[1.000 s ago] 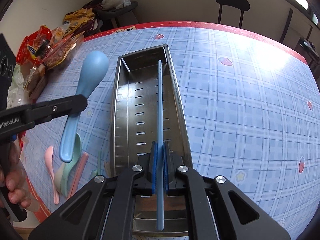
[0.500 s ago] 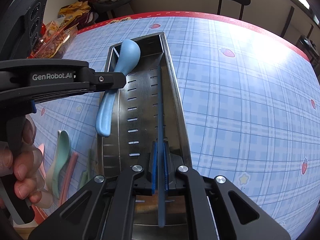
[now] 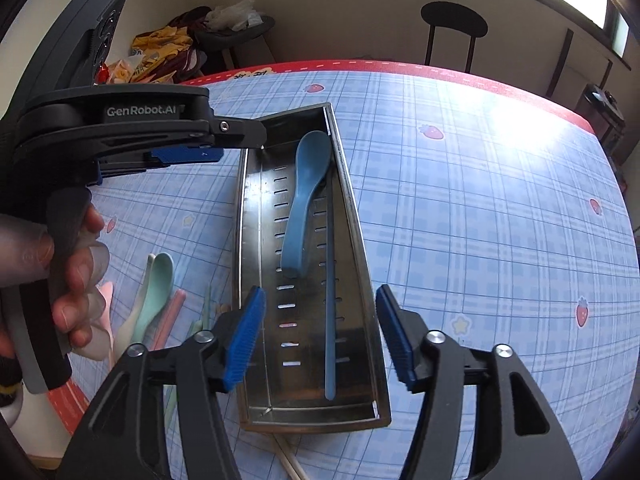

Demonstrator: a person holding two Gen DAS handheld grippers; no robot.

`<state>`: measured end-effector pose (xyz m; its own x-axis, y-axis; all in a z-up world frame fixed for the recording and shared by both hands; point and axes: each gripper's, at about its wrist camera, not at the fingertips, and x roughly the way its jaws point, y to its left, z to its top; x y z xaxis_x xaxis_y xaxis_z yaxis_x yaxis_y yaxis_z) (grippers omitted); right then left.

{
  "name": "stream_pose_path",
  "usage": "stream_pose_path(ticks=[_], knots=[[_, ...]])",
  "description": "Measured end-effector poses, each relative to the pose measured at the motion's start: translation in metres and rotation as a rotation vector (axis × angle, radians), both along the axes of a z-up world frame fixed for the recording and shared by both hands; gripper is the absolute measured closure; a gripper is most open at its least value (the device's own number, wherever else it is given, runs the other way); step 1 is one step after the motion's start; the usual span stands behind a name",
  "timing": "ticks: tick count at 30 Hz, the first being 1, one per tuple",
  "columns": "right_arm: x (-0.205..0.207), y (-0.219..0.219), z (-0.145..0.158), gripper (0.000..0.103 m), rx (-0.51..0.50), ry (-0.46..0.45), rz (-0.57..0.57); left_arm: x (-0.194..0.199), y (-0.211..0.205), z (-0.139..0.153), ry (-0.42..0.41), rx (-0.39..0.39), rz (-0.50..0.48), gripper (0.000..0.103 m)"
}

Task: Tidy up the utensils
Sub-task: 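Lower the blue chopstick and blue spoon into the steel caddy and open both tools, then move the right tool to the green chopstick while the left tool approaches the pink spoon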

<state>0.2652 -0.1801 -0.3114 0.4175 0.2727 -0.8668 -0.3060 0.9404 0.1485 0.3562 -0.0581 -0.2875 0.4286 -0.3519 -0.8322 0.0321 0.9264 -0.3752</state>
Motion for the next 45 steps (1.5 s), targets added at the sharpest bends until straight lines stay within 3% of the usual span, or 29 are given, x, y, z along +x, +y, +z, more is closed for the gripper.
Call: stream_pose_path(ticks=[3,5,11,19,27,34,40,42,44,45], knots=[[-0.014,-0.008,0.008,0.027,0.005,-0.025,-0.008,-0.011,0.009,0.014,-0.030,0.024,-0.006,0.039],[-0.023,-0.010,0.011,0.018,0.007,-0.038,-0.010,-0.022,0.016,0.022,-0.047,0.046,-0.002,0.013],[-0.044,-0.015,0.022,0.006,0.030,-0.067,-0.003,-0.062,0.038,0.039,-0.105,0.073,-0.014,0.008],[-0.075,-0.009,0.017,0.006,0.020,-0.077,0.007,-0.132,0.068,0.038,-0.133,0.077,-0.014,0.006],[-0.112,0.001,-0.014,0.006,0.076,-0.014,0.012,-0.212,0.101,0.009,-0.126,0.191,0.036,0.006],[-0.130,0.027,-0.025,0.006,0.051,0.006,0.081,-0.257,0.132,-0.021,-0.060,0.153,0.152,0.006],[-0.133,0.044,-0.032,0.006,-0.009,0.016,0.118,-0.269,0.140,-0.040,-0.002,0.147,0.207,0.006],[-0.134,0.050,-0.035,0.011,-0.004,0.031,0.146,-0.270,0.142,-0.045,0.011,0.136,0.215,0.006],[-0.134,0.054,-0.038,0.029,-0.012,0.043,0.158,-0.269,0.142,-0.047,0.022,0.132,0.217,0.006],[-0.134,0.056,-0.039,0.031,-0.013,0.050,0.163,-0.269,0.143,-0.049,0.026,0.126,0.216,0.006]])
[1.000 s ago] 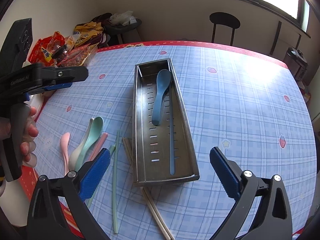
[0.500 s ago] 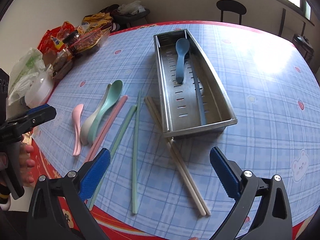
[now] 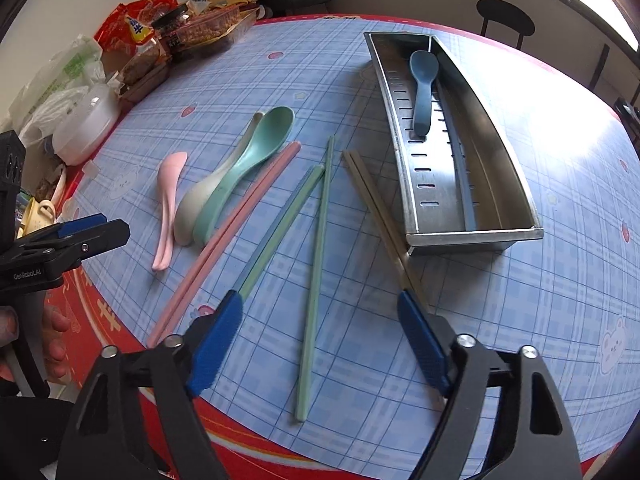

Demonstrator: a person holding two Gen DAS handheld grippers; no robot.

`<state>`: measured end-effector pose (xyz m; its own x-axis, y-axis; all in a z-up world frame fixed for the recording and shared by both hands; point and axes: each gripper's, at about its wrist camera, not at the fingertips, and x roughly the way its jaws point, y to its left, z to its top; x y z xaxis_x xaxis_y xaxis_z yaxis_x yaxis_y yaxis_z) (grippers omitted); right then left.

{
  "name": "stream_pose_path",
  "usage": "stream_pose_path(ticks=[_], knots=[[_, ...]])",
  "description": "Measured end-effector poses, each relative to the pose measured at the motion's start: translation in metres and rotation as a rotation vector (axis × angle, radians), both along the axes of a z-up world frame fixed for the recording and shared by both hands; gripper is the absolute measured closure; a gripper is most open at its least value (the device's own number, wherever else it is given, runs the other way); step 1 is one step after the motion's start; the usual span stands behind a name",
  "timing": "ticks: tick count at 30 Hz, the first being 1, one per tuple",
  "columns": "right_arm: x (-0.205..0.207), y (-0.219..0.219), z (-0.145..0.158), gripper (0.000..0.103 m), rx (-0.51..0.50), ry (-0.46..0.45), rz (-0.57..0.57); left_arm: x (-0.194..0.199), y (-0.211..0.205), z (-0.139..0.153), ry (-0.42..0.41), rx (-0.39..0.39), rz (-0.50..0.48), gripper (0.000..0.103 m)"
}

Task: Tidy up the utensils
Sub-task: 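Move the right tool to the green chopstick while the left tool approaches the pink spoon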

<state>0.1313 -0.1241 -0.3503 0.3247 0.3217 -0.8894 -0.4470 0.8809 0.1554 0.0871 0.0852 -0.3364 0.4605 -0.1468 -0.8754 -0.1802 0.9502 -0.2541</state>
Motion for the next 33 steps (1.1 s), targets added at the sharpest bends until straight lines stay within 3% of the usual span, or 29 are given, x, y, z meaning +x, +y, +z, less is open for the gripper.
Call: stream_pose_path(ticks=[8,18,22,25,29,31,33], knots=[[0.001,0.009,-0.010,0.067,-0.003,0.034,0.033,0.003,0.006,-0.010,0.049,-0.015,0.017,0.006],[0.008,0.008,-0.017,0.088,0.000,0.056,0.022,0.004,0.019,-0.013,0.064,-0.046,0.072,0.008],[0.008,0.008,-0.020,0.093,0.001,0.068,0.023,0.006,0.021,-0.013,0.076,-0.035,0.075,0.026],[0.009,0.007,-0.022,0.096,-0.001,0.079,0.023,0.006,0.022,-0.013,0.077,-0.047,0.073,0.029],[0.009,0.006,-0.022,0.096,0.010,0.084,0.019,0.007,0.025,-0.013,0.082,-0.060,0.070,0.043],[0.009,0.006,-0.023,0.096,0.016,0.088,0.015,0.008,0.027,-0.014,0.080,-0.078,0.070,0.056],[0.009,0.004,-0.023,0.096,0.023,0.090,0.012,0.010,0.028,-0.014,0.077,-0.093,0.064,0.059]])
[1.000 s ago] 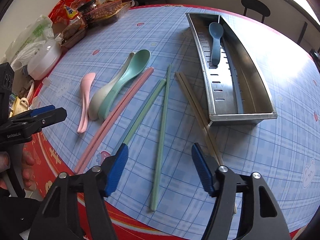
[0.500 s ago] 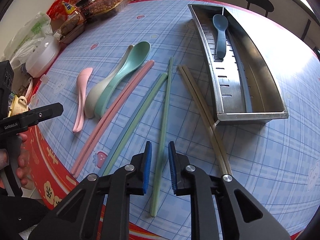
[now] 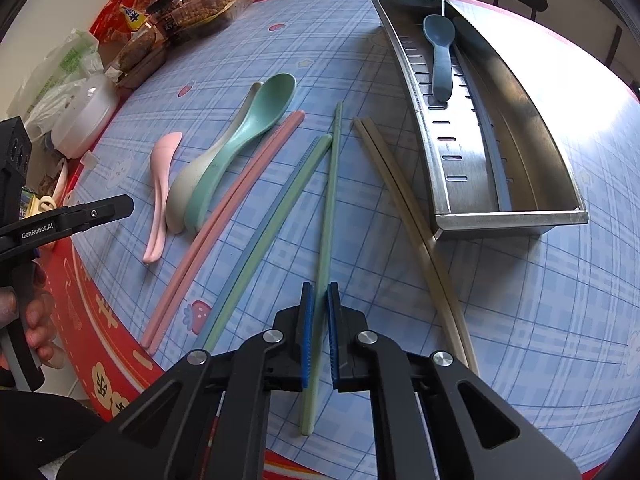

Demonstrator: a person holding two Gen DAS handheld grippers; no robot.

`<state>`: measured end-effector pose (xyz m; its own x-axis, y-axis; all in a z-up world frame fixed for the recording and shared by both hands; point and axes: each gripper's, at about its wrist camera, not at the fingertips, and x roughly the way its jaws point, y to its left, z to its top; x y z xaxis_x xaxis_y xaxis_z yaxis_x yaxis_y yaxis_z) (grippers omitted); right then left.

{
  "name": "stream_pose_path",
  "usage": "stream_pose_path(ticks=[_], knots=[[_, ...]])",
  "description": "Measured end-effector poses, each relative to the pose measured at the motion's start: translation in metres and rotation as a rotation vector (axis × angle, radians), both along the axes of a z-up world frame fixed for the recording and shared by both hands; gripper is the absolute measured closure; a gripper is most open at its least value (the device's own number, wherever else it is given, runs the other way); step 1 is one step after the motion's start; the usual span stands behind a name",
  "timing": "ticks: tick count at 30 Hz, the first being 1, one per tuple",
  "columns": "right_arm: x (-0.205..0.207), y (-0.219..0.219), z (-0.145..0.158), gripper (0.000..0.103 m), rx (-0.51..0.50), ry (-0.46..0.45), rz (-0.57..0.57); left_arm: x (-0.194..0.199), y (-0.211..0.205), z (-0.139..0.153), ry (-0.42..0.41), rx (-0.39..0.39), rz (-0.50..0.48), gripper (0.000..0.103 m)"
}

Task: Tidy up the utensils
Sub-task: 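Move the right tool to the green chopstick while the left tool approaches the pink spoon, then grasp the pink spoon handle with the left tool while the right tool lifts the green chopstick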

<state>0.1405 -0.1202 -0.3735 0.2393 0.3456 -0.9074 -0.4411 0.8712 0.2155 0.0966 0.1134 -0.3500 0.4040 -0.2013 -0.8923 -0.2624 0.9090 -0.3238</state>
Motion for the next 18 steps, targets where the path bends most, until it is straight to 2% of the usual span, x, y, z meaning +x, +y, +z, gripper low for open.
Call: stream_pose_path(ticks=[18], knots=[[-0.002,-0.001,0.000,0.095,-0.004,-0.014,0.007,0.024,0.000,-0.006,-0.020,-0.017,-0.018,0.063]])
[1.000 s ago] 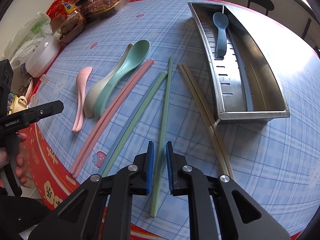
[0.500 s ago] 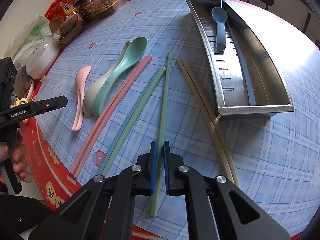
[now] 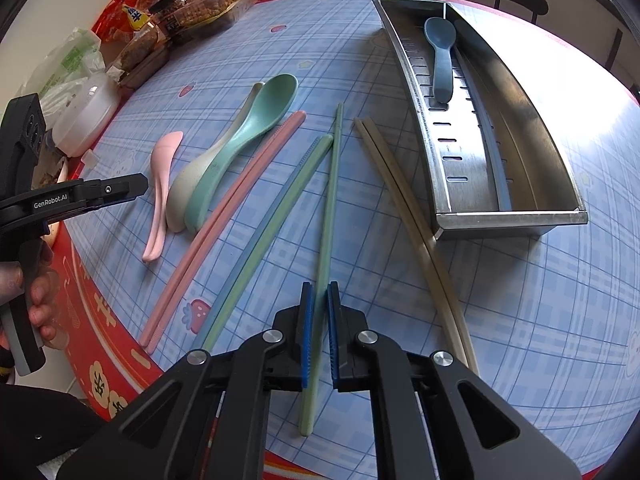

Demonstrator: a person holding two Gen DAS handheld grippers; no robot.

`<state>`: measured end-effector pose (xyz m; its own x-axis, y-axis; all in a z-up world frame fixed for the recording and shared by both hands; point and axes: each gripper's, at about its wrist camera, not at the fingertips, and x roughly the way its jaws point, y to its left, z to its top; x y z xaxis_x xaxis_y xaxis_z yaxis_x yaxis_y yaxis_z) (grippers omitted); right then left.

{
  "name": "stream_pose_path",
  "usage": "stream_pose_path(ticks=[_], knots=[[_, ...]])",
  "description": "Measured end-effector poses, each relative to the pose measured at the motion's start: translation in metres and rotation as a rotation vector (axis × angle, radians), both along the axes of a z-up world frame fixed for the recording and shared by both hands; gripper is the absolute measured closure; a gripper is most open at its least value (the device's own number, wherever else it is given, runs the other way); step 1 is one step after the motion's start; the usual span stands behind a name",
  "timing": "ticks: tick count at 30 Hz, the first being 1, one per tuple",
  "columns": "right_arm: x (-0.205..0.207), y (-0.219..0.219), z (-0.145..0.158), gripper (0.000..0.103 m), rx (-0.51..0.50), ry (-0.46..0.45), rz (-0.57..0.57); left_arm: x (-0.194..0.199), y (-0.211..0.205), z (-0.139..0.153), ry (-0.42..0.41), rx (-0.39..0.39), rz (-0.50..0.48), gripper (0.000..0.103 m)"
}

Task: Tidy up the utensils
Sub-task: 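Grasp the pink spoon handle with the left tool while the right tool lifts the green chopstick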

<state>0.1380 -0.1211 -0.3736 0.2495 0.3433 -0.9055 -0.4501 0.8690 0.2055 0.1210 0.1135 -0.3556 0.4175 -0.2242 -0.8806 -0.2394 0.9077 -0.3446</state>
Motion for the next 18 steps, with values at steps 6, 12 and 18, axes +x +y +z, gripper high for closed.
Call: stream_pose_path(ticks=[6,12,18], knots=[[-0.001,0.000,0.000,0.095,0.000,-0.002,0.002,0.012,-0.001,-0.004,-0.001,-0.012,-0.001,0.063],[-0.001,0.000,0.000,0.095,0.000,-0.004,0.002,0.021,-0.006,-0.006,-0.005,-0.003,-0.011,0.063],[-0.001,0.000,0.000,0.095,0.001,-0.004,0.001,0.027,-0.011,-0.007,-0.011,0.013,-0.019,0.063]])
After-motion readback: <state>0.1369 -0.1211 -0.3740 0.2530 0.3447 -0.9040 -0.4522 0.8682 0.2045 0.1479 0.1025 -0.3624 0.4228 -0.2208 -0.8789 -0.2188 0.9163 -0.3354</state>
